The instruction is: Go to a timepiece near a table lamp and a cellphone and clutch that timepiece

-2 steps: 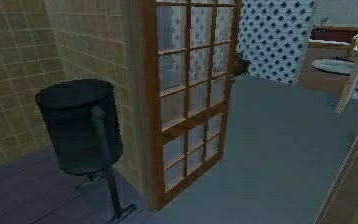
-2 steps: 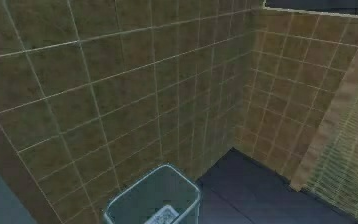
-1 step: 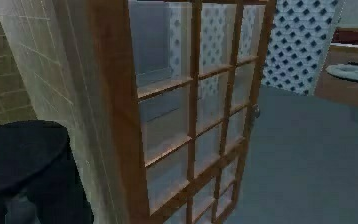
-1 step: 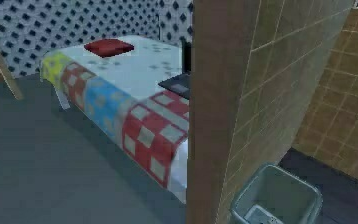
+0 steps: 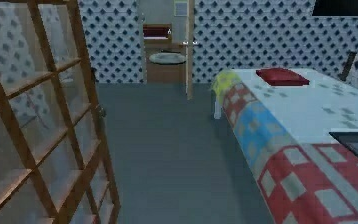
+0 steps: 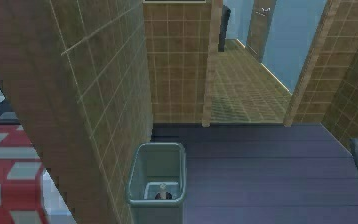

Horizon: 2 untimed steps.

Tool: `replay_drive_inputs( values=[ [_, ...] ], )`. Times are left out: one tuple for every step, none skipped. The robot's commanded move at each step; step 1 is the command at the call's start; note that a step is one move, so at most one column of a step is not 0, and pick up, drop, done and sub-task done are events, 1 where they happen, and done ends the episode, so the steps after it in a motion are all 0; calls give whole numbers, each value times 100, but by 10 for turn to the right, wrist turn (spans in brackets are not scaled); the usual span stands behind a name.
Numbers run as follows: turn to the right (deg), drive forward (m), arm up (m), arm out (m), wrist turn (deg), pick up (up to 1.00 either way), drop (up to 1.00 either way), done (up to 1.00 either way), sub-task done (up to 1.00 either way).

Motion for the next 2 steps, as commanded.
replay_drive_inputs(
  values=[
    [30,0,0,0,0,0,0,0,0],
    [0,100,0,0,0,0,0,0,0]
  ],
)
